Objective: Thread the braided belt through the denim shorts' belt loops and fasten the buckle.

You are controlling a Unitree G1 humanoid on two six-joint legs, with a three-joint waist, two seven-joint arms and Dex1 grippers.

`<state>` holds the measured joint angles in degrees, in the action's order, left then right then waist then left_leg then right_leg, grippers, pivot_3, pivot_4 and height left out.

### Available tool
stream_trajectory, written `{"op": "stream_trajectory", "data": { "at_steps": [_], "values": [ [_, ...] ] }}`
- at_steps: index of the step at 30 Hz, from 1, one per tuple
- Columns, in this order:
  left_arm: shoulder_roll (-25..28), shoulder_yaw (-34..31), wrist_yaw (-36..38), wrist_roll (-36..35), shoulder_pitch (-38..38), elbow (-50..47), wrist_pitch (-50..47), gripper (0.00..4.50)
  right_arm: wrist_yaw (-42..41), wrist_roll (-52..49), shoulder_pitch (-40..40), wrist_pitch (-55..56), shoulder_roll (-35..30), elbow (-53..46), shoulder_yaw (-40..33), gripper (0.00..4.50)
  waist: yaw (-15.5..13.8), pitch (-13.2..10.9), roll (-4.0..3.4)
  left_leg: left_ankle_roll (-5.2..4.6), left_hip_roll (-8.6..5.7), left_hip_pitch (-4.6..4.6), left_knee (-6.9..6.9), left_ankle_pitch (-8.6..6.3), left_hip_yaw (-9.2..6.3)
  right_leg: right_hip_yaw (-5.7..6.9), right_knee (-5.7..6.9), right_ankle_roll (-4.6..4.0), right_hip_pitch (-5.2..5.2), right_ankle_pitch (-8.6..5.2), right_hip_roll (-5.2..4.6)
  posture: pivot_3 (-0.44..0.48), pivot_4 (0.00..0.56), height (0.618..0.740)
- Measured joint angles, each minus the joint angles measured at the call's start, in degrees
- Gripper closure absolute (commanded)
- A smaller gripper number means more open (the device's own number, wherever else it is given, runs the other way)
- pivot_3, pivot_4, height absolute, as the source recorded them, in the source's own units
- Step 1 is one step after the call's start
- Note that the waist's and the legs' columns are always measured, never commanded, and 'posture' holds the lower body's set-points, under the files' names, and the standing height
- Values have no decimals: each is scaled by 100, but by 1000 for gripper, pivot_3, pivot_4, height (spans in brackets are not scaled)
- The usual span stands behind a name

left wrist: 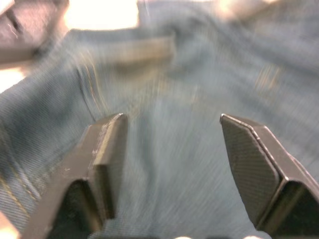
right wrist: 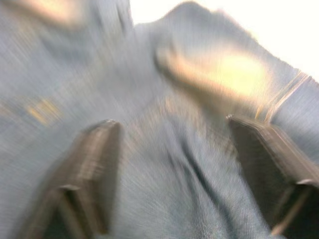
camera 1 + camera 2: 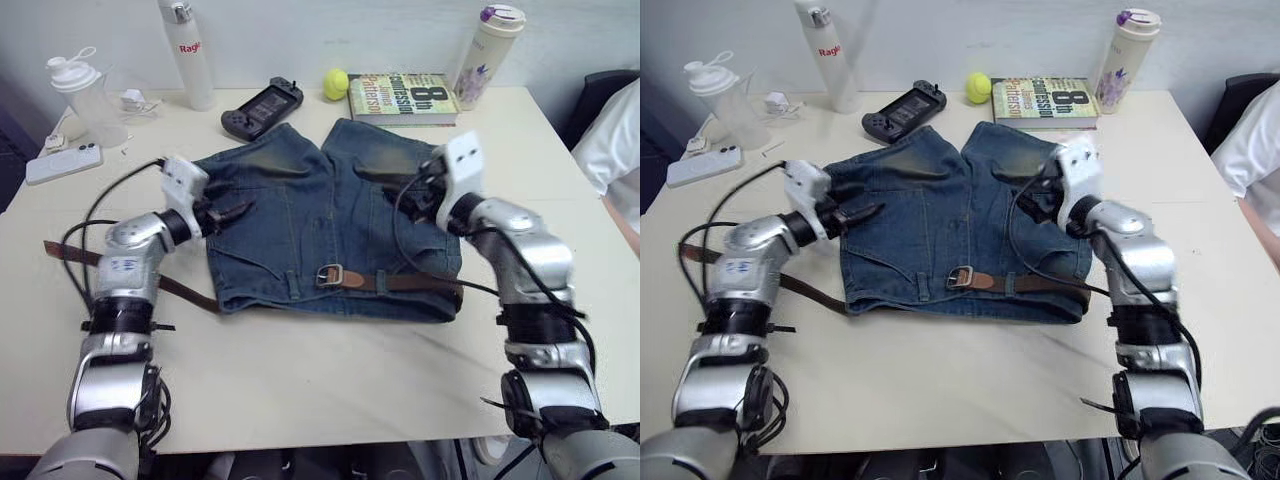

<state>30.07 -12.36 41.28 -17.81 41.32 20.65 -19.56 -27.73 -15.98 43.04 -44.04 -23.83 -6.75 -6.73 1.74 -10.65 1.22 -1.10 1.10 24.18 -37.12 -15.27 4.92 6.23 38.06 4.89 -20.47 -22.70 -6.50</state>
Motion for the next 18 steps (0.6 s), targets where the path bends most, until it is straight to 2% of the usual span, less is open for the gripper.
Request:
{"op": "stream_trajectory", "data": {
  "at_steps": [2,5,9,12,14,18],
  "values": [
    [80,-575,-263,-888,-439,-1404,-1130,1356,-27,-627,-377,-651,-58,-1348,-272,50,-11,0,0,2,1,-4,2,1,-17,-14,-3,0,13,0,4,0,150,740],
    [296,-1211,-530,-1558,-840,-2139,-1987,1356,-178,-1050,-955,-983,-240,-2312,-243,50,-13,0,0,2,-5,-9,4,9,-22,-25,-20,0,28,0,5,0,150,740],
    [422,-2305,-1186,-2105,-1752,-2294,-2837,1356,-269,-1366,-1800,-1152,-367,-3134,107,50,-6,-2,-2,-6,-12,-87,18,6,-22,-32,-34,1,105,0,-3,0,150,740],
    [403,-3170,-1766,-2222,-2497,-2168,-3260,1356,-275,-1256,-2197,-1043,-567,-3359,599,50,-12,-6,12,-2,-12,-93,24,1,-21,-37,-43,2,104,0,-5,0,150,740],
    [358,-3477,-2117,-2277,-2780,-2101,-3568,1356,-231,-1174,-2250,-960,-563,-3370,913,50,-36,-11,23,0,-14,-92,23,1,-23,-41,-45,2,101,0,-7,0,150,740],
    [189,-3610,-2734,-2524,-2949,-2348,-4372,1356,-115,-865,-2216,-678,-490,-3335,1524,50,-169,-8,31,7,-25,-91,15,-7,-42,-57,-46,2,107,0,-10,0,150,740]
  ]
}}
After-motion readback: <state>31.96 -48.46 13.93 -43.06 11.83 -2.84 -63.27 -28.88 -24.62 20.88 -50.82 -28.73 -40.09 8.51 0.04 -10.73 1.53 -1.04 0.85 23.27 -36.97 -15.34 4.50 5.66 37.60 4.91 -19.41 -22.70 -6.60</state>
